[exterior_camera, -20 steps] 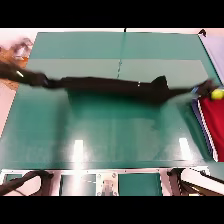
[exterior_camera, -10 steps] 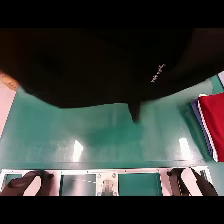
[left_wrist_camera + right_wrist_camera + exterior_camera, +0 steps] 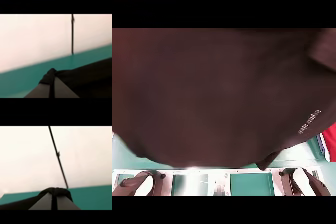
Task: Fold the shirts.
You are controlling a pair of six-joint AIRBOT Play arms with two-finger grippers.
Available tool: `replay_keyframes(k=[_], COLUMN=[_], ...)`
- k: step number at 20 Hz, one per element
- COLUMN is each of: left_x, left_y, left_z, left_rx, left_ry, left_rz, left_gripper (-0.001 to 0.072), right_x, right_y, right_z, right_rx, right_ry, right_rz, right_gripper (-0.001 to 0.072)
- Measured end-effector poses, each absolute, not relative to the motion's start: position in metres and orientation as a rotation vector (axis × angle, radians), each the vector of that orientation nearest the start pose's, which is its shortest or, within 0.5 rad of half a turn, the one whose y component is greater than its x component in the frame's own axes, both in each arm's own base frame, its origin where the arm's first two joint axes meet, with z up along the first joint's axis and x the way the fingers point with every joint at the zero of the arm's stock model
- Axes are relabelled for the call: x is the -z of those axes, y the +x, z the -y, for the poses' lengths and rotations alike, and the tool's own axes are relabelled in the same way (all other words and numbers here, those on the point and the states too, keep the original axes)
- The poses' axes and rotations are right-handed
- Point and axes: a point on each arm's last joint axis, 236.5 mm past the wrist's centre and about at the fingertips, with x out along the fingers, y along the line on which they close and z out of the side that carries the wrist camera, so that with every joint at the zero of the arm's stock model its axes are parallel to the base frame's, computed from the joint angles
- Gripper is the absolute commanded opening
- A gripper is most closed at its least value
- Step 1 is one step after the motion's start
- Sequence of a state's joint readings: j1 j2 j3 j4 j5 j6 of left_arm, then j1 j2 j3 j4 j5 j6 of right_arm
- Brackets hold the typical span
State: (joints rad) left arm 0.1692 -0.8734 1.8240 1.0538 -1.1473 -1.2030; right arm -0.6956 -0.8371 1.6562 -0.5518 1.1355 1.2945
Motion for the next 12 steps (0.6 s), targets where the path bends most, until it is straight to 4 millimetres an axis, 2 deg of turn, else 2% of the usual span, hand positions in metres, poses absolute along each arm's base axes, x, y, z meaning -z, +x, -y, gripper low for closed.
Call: replay_keyframes(k=[2,4,6,7,9,10,12], left_x=[-0.389,-0.320,-0.241,-0.210,-0.146,-0.122,-0.088], left_y=[0.367,0.415,0.459,0.476,0.504,0.514,0.535], left_z=[0.055,0.057,0.057,0.057,0.062,0.065,0.068], left_rx=[0.364,0.411,0.443,0.452,0.466,0.466,0.448], left_ry=[0.021,-0.054,-0.141,-0.186,-0.271,-0.310,-0.382], left_rz=[-0.300,-0.441,-0.591,-0.640,-0.740,-0.769,-0.787], left_gripper=[0.0021,0.0021,0.0021,0.0021,0.0021,0.0021,0.0020], right_x=[-0.402,-0.331,-0.256,-0.216,-0.151,-0.120,-0.078], right_y=[0.360,0.410,0.459,0.482,0.520,0.537,0.565], right_z=[0.035,0.040,0.041,0.042,0.042,0.043,0.047], right_rx=[-0.223,-0.244,-0.247,-0.241,-0.228,-0.222,-0.217], right_ry=[0.430,0.511,0.579,0.612,0.666,0.696,0.746], right_rz=[-0.165,-0.284,-0.407,-0.469,-0.565,-0.608,-0.659], right_gripper=[0.0022,0.0022,0.0022,0.0022,0.0021,0.0021,0.0021])
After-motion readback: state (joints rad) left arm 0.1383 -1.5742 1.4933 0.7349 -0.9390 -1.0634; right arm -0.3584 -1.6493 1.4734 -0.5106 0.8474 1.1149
